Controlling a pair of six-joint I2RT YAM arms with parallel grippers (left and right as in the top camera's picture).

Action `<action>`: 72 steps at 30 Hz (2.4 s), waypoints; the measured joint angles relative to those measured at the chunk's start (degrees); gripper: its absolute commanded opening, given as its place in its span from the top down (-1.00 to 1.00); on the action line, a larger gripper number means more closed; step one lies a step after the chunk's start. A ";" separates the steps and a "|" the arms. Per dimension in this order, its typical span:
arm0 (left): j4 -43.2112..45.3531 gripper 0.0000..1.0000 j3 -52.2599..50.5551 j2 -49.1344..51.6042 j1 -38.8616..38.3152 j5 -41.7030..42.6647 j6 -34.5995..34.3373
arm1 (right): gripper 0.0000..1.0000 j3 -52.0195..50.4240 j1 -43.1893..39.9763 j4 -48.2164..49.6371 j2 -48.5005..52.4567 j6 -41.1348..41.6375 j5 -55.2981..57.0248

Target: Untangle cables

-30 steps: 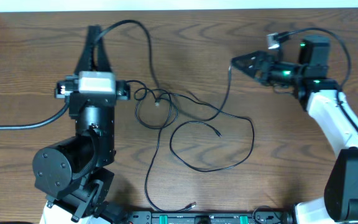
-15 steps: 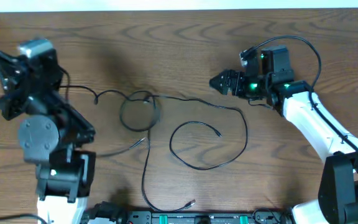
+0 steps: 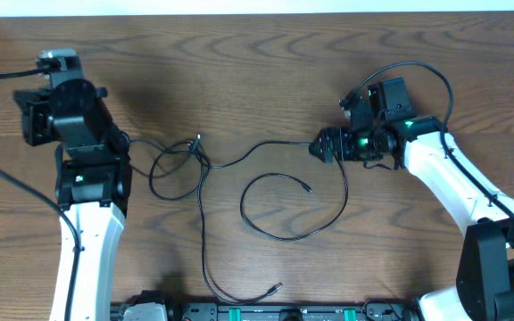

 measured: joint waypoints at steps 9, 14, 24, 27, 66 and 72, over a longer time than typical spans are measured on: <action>-17.66 0.85 0.15 6.08 0.13 22.12 -21.66 | -0.66 0.00 0.00 -6.67 0.00 -4.31 7.52; -20.85 0.85 0.15 10.54 0.13 33.29 -27.67 | -0.67 0.00 0.00 -6.25 0.00 -4.57 9.09; -26.25 0.85 0.04 13.27 0.13 43.76 -31.34 | -0.55 -1.01 0.00 -5.84 -0.02 -4.76 15.02; -28.26 0.85 -0.15 13.97 0.13 44.52 -31.54 | -0.54 -3.85 0.00 -5.84 -0.02 -4.96 16.55; -35.06 0.85 -0.17 14.25 0.13 62.79 -31.71 | 0.98 17.33 -5.57 8.52 -12.07 1.49 38.29; -35.50 0.85 -0.17 14.25 0.13 62.77 -31.71 | 0.98 21.46 -17.33 18.71 -13.29 -1.16 49.48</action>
